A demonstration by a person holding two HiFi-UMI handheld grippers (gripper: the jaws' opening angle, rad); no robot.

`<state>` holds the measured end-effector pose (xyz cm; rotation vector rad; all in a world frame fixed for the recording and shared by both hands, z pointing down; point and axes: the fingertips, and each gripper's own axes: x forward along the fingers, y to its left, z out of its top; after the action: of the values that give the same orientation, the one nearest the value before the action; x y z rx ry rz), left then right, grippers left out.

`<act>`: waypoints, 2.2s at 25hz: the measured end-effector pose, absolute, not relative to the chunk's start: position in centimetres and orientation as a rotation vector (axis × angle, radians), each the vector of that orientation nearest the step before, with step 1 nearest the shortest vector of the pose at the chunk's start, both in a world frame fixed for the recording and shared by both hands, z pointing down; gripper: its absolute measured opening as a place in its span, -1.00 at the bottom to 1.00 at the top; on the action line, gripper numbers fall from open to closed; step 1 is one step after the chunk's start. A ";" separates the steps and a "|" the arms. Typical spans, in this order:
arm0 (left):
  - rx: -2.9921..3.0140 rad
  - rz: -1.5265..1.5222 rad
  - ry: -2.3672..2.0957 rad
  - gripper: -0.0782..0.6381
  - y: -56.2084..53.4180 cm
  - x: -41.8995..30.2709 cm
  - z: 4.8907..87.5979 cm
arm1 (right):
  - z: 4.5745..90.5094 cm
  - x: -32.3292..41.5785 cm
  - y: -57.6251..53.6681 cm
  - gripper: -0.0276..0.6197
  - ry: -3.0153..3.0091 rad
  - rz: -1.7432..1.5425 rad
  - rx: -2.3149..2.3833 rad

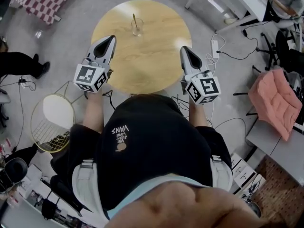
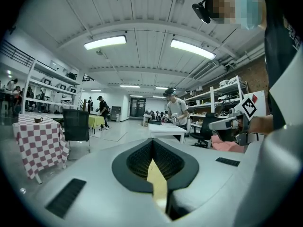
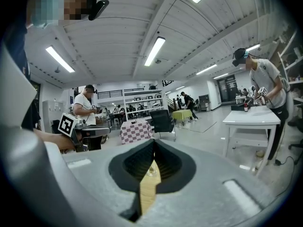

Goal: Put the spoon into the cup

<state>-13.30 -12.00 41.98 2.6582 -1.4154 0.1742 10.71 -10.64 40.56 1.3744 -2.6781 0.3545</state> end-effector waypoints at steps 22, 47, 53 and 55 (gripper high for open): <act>2.699 0.063 -1.424 -0.76 -2.9 -18.3 39.2 | 39.8 5.2 -3.6 -0.92 -2.683 0.324 1.359; 2.712 0.057 -1.338 -0.76 4.6 -20.3 40.3 | 40.5 0.3 1.4 -0.92 -2.663 0.296 1.331; 2.724 0.057 -1.317 -0.76 5.9 -20.3 39.9 | 40.8 -0.3 2.8 -0.92 -2.655 0.294 1.323; 2.727 0.058 -1.311 -0.76 6.2 -20.3 39.9 | 40.9 -0.3 3.2 -0.92 -2.647 0.285 1.324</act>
<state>-20.34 6.24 39.91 2.7271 -1.3112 0.0581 -0.28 3.15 40.87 1.3237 -2.6466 0.2849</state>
